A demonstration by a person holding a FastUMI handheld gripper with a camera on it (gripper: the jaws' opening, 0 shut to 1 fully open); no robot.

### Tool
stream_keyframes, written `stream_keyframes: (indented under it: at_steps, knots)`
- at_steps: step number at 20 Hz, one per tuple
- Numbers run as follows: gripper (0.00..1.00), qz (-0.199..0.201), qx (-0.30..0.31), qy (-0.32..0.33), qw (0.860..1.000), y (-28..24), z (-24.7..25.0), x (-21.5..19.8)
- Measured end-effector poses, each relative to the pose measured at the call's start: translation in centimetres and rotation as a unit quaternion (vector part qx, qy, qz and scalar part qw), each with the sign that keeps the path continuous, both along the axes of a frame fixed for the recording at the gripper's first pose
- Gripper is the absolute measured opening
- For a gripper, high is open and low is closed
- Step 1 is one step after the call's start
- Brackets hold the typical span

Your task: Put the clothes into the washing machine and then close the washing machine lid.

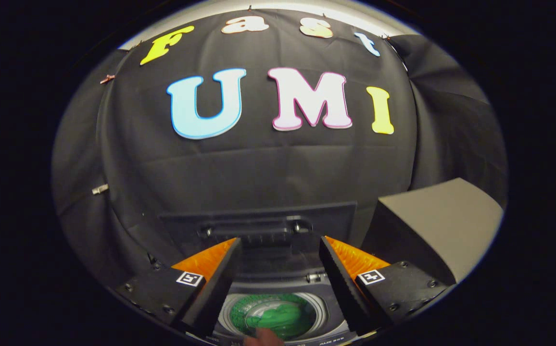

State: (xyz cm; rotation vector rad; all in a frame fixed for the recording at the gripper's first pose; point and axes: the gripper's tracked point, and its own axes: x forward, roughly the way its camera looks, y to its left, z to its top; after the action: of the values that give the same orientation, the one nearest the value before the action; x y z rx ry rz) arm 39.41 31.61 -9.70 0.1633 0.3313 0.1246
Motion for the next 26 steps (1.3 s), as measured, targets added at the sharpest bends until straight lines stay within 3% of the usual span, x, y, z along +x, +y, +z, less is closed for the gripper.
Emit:
stream_keyframes:
  at_steps: [6, 14, 26]
  knots:
    - [1.00, 0.015, -0.031, -0.013, 0.999, 1.6, 2.3, 5.5]
    - [1.00, 0.056, -0.057, 0.054, 0.995, 4.5, -3.0, 10.6]
    - [1.00, 0.066, -0.032, 0.028, 0.997, 4.0, -3.3, 6.2]
